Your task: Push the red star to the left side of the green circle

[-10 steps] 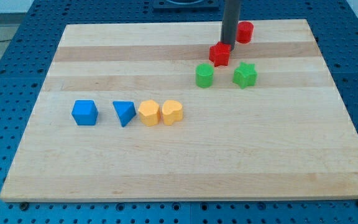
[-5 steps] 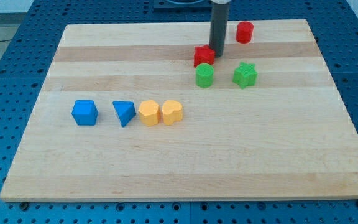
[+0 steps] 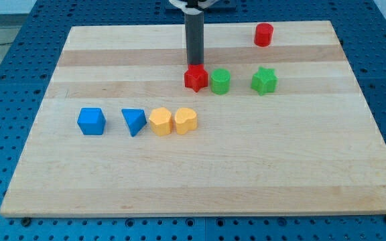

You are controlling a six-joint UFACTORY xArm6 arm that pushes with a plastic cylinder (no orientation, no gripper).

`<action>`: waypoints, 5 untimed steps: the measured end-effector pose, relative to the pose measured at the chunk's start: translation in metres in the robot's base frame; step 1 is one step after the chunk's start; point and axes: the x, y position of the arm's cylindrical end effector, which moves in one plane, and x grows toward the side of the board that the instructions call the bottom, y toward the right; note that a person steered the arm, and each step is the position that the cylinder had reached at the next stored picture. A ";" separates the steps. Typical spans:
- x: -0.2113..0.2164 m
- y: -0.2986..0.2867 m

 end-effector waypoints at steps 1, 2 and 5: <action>0.001 0.000; 0.003 0.000; -0.010 -0.003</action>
